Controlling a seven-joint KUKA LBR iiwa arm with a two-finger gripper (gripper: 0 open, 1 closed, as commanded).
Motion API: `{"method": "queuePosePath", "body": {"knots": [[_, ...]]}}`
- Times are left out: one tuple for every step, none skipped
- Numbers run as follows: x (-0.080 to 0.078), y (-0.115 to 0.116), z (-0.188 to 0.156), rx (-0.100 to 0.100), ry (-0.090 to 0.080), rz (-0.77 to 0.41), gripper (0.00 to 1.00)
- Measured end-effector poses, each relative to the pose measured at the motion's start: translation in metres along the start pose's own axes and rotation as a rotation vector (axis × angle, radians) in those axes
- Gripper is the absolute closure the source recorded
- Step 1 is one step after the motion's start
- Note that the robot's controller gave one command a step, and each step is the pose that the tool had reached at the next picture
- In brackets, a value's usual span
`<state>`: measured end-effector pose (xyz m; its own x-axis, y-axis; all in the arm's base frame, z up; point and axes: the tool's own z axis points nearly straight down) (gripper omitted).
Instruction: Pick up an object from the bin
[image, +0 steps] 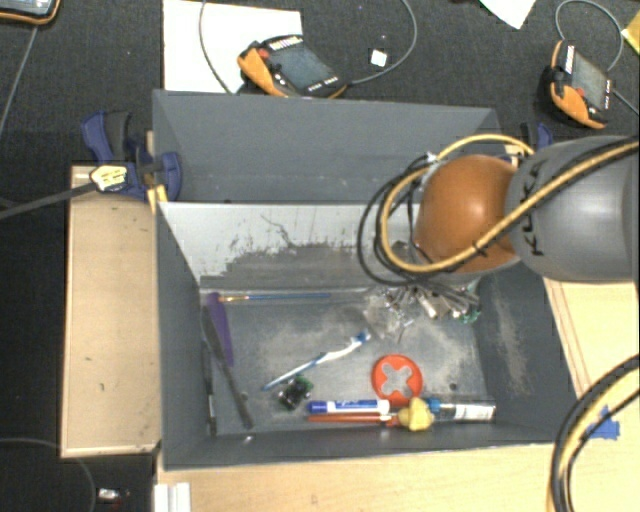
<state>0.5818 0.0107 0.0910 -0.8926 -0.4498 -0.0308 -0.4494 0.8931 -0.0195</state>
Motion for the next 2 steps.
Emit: {"method": "queuePosePath", "body": {"knots": [[0.0000, 0.0001, 0.0000, 0.000, 0.000, 0.002, 0.00], [0.0000, 0.0001, 0.0000, -0.001, 0.000, 0.004, 0.00]]}}
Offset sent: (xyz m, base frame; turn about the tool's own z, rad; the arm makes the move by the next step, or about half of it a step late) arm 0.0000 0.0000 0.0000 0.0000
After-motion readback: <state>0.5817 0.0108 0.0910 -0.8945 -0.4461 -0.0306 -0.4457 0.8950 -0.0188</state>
